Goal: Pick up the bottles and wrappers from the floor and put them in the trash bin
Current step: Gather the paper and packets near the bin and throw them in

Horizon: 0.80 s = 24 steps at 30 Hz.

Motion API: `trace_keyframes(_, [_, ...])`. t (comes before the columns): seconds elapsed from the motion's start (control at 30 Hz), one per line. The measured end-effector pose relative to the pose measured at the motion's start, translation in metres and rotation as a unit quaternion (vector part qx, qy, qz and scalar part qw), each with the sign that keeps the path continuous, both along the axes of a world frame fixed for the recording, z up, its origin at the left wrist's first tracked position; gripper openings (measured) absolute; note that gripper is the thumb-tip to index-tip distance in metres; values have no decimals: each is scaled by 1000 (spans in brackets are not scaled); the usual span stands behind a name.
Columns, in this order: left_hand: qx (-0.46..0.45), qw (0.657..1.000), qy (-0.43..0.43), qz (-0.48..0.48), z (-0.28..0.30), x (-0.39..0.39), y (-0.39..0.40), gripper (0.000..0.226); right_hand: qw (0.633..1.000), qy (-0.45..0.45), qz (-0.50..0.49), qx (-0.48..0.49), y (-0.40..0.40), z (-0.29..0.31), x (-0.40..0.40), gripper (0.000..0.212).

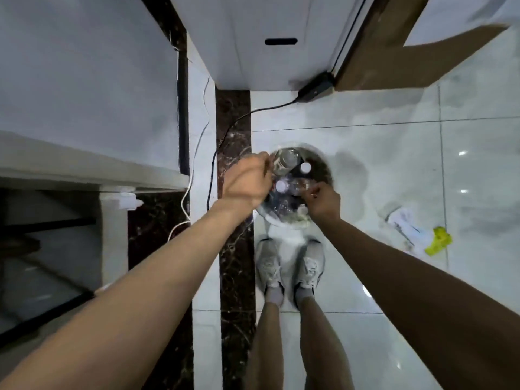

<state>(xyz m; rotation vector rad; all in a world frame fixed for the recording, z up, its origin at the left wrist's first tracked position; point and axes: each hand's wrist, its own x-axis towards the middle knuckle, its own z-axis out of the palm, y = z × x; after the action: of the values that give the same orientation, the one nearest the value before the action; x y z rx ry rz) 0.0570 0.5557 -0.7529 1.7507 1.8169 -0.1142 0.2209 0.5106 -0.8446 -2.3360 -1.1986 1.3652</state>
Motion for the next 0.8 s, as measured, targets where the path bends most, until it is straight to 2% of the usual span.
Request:
trace_keyframes(0.1, [-47,997,19,-62,-70,-8,-6,20,999,4,-33,12,0,-59,-3,33])
trace_keyframes(0.17, [-55,995,26,-80,-99,-16,-3,22,999,15,-37,4,4,-86,-6,54])
trace_keyframes(0.23, [-64,996,12,-58,-117,-19,3,20,999,-30,27,-20,2,-104,-6,82])
trace_keyframes(0.3, [-58,997,24,-51,-124,-19,9,18,988,-98,115,-12,1,-109,-6,91])
trace_keyframes(0.37, [-42,998,29,-48,-123,-15,14,18,981,-104,161,8,3,-103,-2,85])
trace_keyframes(0.53, [-27,995,36,-85,-83,12,31,20,983,-28,182,24,31,-57,15,55])
trace_keyframes(0.63, [2,993,36,-110,-41,37,55,21,987,9,156,40,61,-12,29,29])
trace_keyframes(0.8, [75,985,50,-147,69,76,89,28,984,22,163,73,102,99,55,21])
